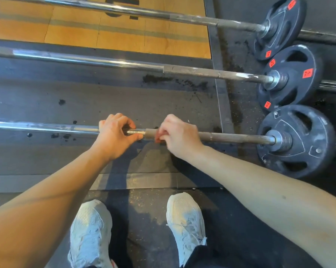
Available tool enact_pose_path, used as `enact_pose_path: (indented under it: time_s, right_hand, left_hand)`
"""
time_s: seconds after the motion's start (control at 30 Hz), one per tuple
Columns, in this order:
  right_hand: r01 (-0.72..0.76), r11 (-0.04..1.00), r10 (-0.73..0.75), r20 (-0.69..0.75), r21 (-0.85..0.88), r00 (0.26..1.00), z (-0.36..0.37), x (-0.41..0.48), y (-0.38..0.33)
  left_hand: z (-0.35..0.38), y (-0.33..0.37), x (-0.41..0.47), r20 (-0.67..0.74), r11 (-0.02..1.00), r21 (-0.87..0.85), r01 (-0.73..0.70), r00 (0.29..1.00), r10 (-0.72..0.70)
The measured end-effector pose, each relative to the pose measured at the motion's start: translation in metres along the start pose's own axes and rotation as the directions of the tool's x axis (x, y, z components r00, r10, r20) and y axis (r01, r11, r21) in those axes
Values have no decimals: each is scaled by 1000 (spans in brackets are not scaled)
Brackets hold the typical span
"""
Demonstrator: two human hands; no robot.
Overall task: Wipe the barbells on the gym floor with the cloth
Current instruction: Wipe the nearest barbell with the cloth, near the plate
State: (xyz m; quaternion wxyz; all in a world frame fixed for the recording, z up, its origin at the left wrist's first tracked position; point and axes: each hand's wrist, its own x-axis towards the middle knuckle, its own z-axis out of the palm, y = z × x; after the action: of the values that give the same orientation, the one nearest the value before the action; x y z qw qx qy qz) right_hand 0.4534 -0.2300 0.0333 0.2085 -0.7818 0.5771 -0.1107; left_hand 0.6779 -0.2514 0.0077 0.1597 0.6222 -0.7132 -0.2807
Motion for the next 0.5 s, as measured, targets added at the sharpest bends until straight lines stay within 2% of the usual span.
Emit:
enact_pose_path:
  time_s: [0.1,0.17,0.37,0.5]
  right_hand:
    - [32,999,-33,36,18,999,12,21,-32]
    - [31,999,-31,38,13,999,7,17,-22]
    - [-150,987,150,-13,-60,989,-20,-30,46]
    - [-166,986,166,-20,-16,986,-7,-15,22]
  left_hand:
    - [0,-3,0,7,1000,10,15,1000,-15]
    - [-1,-4,0,12,1000,7,9,1000,-9]
    - [3,3,1,1,1000,-1,-13,1000,13]
    - [0,0,0,-5,1000,-6,0,1000,0]
